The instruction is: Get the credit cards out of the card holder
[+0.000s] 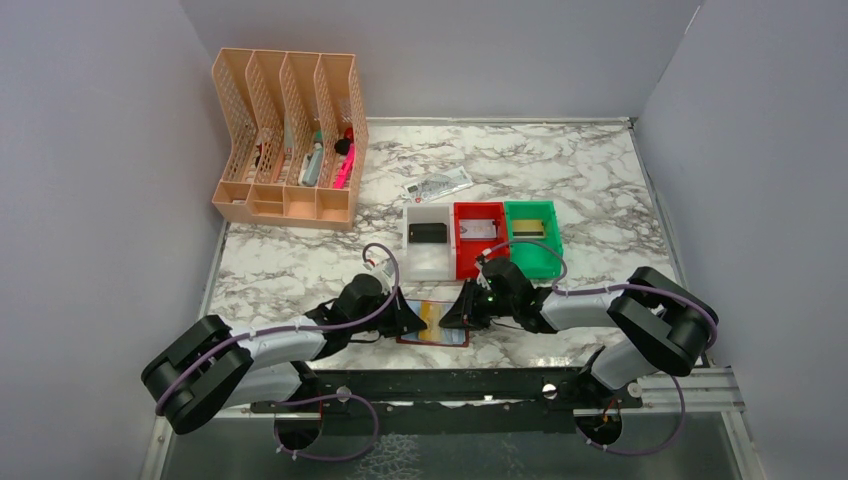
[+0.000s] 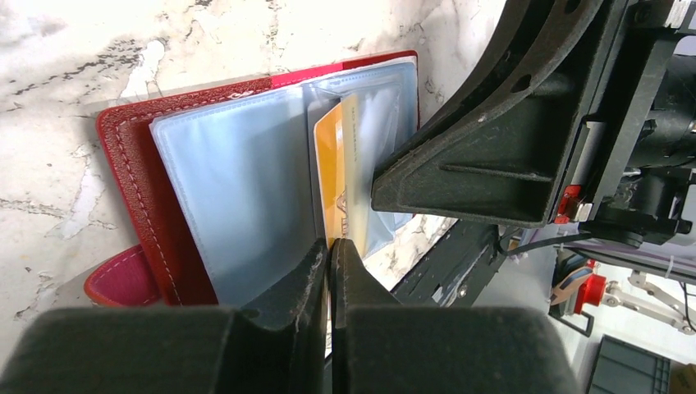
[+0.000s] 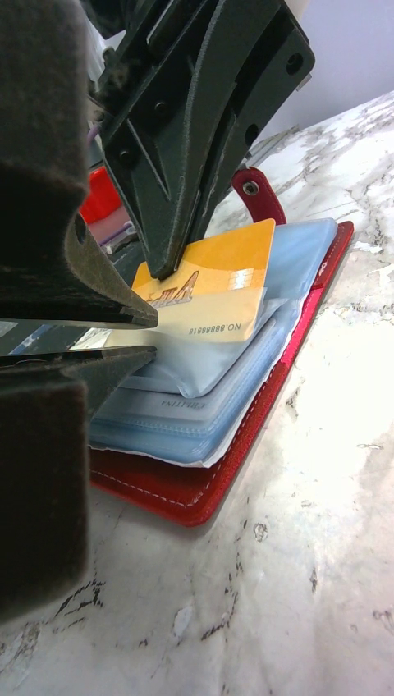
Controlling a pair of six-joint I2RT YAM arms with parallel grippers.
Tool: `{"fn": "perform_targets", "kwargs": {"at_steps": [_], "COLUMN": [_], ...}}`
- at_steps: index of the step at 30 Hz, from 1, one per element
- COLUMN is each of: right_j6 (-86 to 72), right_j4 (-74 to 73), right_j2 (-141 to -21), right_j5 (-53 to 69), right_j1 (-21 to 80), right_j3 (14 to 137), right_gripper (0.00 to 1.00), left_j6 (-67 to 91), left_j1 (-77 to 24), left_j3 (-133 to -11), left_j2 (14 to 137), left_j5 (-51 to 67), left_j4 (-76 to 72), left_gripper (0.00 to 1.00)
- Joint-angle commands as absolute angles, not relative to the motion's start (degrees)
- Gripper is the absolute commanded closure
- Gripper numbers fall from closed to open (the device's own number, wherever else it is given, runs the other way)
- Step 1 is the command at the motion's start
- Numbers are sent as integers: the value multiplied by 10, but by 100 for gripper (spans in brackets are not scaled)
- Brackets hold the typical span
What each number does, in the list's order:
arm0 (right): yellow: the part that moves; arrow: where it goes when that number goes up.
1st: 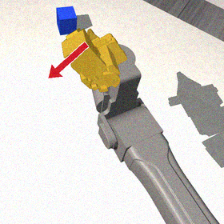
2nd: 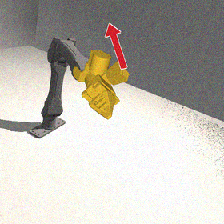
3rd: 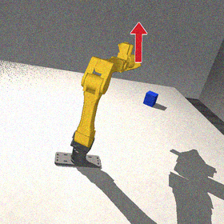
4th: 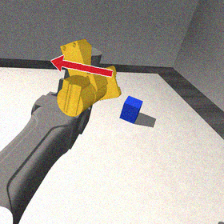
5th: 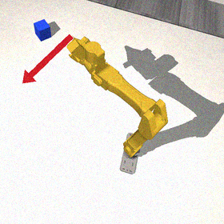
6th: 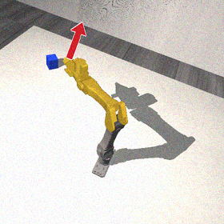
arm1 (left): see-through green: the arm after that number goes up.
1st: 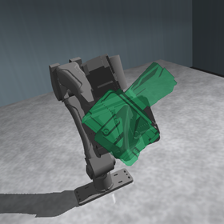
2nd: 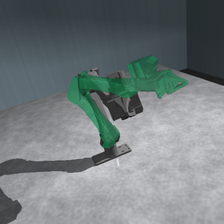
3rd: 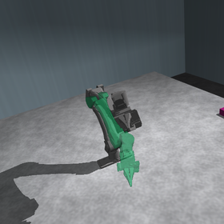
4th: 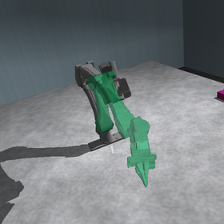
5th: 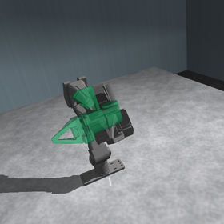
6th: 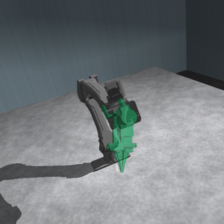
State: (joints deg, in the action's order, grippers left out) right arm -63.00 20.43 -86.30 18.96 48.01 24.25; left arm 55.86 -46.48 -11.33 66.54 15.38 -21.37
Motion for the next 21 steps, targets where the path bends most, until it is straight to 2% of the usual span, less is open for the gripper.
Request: {"fn": "perform_targets", "kwargs": {"at_steps": [1,3,7,14,21], "right_j6": [-610,-610,-608,-578,-535], "right_j4": [114,112,102,76,63], "right_j2": [-883,-882,-878,-835,-774], "right_j5": [130,130,126,112,115], "right_j1": [485,485,485,485,485], "right_j3": [224,226,231,242,257], "right_gripper": [80,80,80,79,76], "left_j6": [539,533,524,461,447], "left_j1": [-463,-463,-462,-462,-461], "left_j3": [-117,-122,-134,-193,-202], "left_j2": [661,666,659,587,529], "left_j5": [145,148,130,32,2], "left_j4": [-211,-206,-165,18,52], "left_gripper": [96,100,100,100,100]}}
